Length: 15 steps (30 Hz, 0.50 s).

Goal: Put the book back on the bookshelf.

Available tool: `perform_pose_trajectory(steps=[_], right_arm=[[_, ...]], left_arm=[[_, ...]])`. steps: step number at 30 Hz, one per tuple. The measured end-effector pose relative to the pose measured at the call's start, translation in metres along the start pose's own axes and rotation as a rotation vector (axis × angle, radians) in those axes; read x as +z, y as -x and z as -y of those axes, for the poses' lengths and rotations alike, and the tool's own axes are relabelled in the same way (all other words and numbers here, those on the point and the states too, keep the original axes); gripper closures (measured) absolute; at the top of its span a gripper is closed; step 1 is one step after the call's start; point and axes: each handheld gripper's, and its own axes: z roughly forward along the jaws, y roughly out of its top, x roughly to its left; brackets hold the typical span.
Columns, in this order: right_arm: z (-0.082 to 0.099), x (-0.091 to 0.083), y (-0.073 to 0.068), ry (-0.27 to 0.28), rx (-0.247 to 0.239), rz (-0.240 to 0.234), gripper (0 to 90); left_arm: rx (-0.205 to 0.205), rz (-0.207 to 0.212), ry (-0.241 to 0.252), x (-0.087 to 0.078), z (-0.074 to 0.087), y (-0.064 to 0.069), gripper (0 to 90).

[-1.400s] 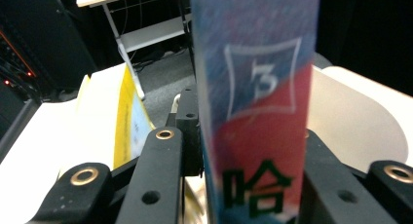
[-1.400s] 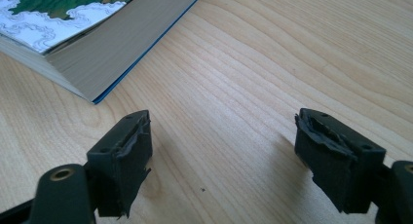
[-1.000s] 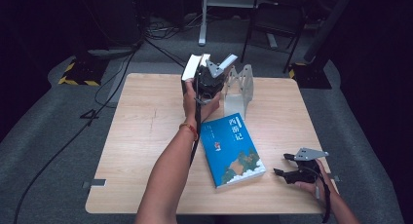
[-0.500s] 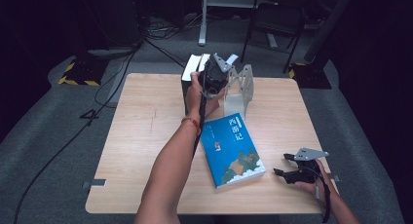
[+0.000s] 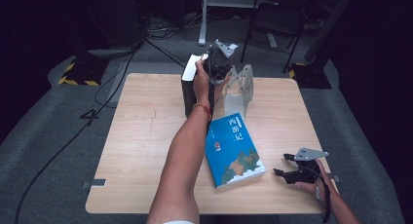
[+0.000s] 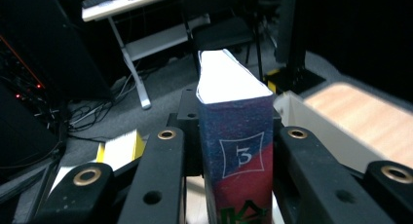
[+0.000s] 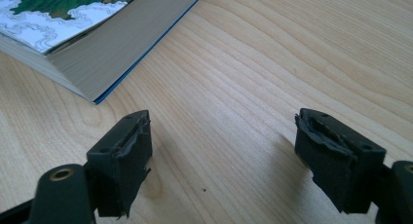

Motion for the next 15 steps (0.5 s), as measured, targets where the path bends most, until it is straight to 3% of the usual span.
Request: perform_pose_trajectory(steps=[5, 10, 13, 15], right_arm=[[0.000, 0.000, 0.000, 0.003, -0.007, -0.009, 21.5], [0.000, 0.000, 0.000, 0.002, -0.011, -0.009, 21.5], [0.000, 0.000, 0.000, 0.003, -0.012, -0.009, 21.5], [0.000, 0.000, 0.000, 0.002, -0.009, -0.010, 21.4]], left_arm=[[-0.017, -0.011, 0.016, 0.005, 0.004, 0.011, 73.1], [-0.047, -0.002, 0.013, 0.006, 0.017, 0.008, 73.1], [-0.032, 0.005, 0.005, 0.001, 0.021, 0.007, 73.0], [-0.042, 0.022, 0.000, -0.004, 0.024, 0.006, 72.8]])
